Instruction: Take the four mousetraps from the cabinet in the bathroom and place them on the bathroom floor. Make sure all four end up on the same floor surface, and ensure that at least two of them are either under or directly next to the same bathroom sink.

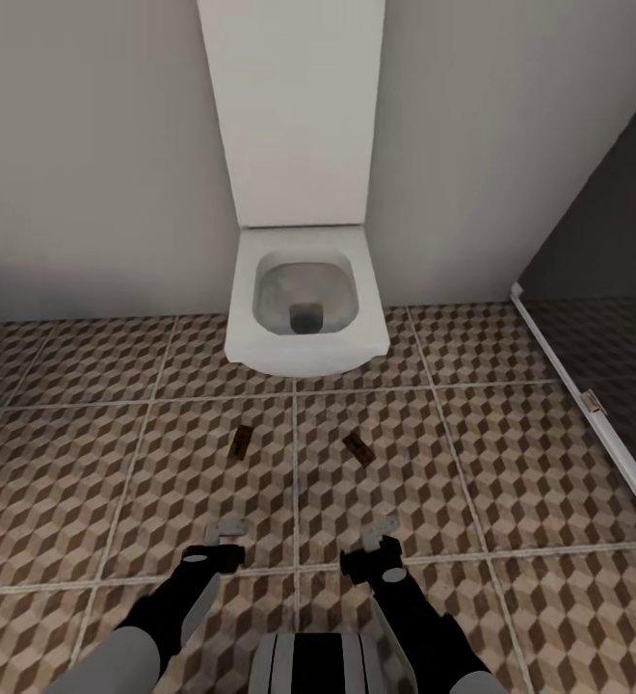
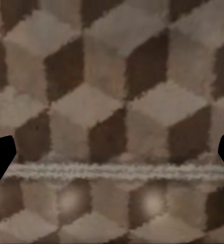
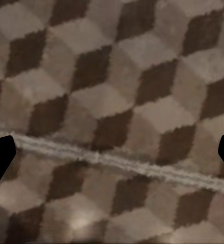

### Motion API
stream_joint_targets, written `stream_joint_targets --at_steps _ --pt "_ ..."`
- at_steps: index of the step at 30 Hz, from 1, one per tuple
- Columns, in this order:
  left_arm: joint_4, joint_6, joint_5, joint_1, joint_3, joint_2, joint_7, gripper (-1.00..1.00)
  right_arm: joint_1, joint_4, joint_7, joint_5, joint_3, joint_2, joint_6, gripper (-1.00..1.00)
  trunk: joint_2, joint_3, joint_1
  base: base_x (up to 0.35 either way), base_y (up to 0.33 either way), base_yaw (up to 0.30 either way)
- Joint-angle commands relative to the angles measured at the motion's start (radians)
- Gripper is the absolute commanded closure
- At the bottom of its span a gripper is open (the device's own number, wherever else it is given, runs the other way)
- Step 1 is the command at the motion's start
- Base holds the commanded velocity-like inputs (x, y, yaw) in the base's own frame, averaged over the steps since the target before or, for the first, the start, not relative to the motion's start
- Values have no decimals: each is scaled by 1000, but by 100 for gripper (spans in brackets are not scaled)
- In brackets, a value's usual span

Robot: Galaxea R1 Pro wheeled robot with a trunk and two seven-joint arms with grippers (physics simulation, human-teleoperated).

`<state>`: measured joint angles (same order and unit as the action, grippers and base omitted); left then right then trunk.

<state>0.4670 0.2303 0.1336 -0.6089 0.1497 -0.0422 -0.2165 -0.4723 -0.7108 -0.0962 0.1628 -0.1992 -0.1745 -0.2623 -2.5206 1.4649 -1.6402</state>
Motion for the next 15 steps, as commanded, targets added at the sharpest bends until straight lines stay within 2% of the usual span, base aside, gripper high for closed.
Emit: stream_joint_targets --at_steps 1,4,7,10,14,15 --pt "2 5 11 0 8 3 -9 -100 0 -2 -4 9 -1 0 -8 -100 0 -3 1 0 0 0" --pt "1 5 11 1 8 6 -9 -100 0 -2 -4 10 -1 4 -8 -100 1 -15 2 0 0 0" --pt "-2 4 11 1 8 15 -8 -100 0 -2 -4 9 0 25 -7 -100 1 -27 3 0 0 0" --pt "-15 3 11 1 8 30 -7 -100 0 1 -4 5 0 56 1 -100 2 -38 5 0 0 0" --pt "-61 -2 11 2 8 36 -6 -100 0 13 -3 3 1 88 51 -100 3 -54 6 0 0 0" --pt "-81 -11 11 2 8 38 -6 -100 0 26 -3 3 1 102 81 -100 3 -57 7 0 0 0"
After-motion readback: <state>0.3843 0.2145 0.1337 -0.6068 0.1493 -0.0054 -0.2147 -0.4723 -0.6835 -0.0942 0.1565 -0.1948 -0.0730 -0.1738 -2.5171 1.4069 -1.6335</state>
